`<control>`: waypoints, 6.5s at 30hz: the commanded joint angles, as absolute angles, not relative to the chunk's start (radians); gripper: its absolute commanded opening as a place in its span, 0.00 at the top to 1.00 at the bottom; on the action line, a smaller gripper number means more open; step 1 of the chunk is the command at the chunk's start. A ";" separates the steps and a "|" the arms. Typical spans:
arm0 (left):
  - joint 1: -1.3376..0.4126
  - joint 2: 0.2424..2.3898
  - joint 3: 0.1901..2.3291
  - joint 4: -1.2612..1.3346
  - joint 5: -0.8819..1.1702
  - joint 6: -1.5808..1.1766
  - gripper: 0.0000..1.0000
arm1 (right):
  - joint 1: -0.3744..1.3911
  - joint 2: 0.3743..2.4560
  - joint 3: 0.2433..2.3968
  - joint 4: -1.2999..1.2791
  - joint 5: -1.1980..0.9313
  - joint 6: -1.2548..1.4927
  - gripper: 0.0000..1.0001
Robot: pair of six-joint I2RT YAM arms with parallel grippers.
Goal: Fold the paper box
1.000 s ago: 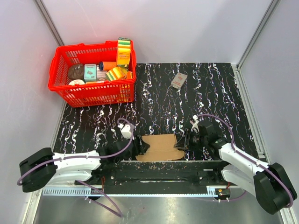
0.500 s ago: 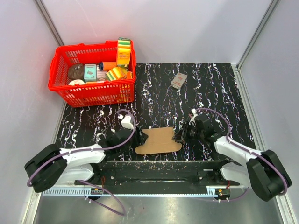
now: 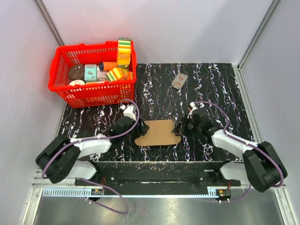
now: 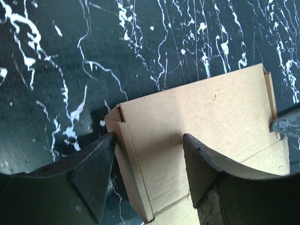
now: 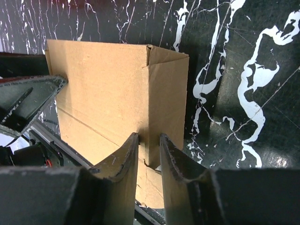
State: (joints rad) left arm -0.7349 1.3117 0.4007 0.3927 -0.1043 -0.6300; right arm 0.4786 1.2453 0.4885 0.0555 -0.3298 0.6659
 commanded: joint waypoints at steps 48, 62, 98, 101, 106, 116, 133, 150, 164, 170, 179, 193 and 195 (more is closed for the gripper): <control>-0.848 1.000 0.290 0.221 0.018 -0.652 0.32 | 0.480 1.120 0.566 -0.229 -0.479 0.494 0.43; -0.848 1.009 0.261 0.267 0.035 -0.692 0.36 | 0.480 1.108 0.532 -0.183 -0.540 0.537 0.47; -0.749 1.057 0.305 0.275 -0.086 -0.695 0.37 | 0.480 1.255 0.736 -0.181 -0.230 0.406 0.45; -0.749 1.074 0.308 0.282 -0.095 -0.698 0.37 | 0.480 1.258 0.723 -0.161 -0.236 0.402 0.45; -0.749 1.118 0.319 0.293 -0.092 -0.693 0.37 | 0.482 1.291 0.713 -0.130 -0.288 0.361 0.45; -0.746 1.187 0.382 0.262 -0.113 -0.644 0.37 | 0.480 1.348 0.712 -0.133 -0.186 0.334 0.44; -0.713 1.310 0.480 0.239 -0.092 -0.546 0.40 | 0.480 1.295 0.637 -0.110 -0.224 0.443 0.48; -0.713 1.296 0.545 0.129 -0.132 -0.477 0.42 | 0.480 1.175 0.632 -0.162 -0.192 0.476 0.39; -0.713 1.048 0.542 0.038 -0.134 -0.474 0.22 | 0.477 1.020 0.624 -0.238 0.038 0.508 0.04; -0.701 0.937 0.520 0.020 -0.110 -0.491 0.01 | 0.472 0.914 0.603 -0.189 0.155 0.482 0.03; -0.698 0.916 0.545 -0.043 -0.055 -0.482 0.01 | 0.471 0.966 0.694 -0.249 0.017 0.527 0.00; -0.698 0.910 0.517 -0.046 -0.031 -0.514 0.01 | 0.471 1.081 0.765 -0.299 0.034 0.575 0.00; -0.698 0.920 0.509 -0.049 -0.006 -0.515 0.01 | 0.471 1.101 0.782 -0.334 -0.039 0.520 0.00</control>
State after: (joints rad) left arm -0.7033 0.9192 0.5205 -0.0700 -0.0563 -0.5034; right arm 0.4747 1.0798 0.7334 -0.2916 0.0540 0.5732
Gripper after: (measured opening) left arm 0.987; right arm 0.994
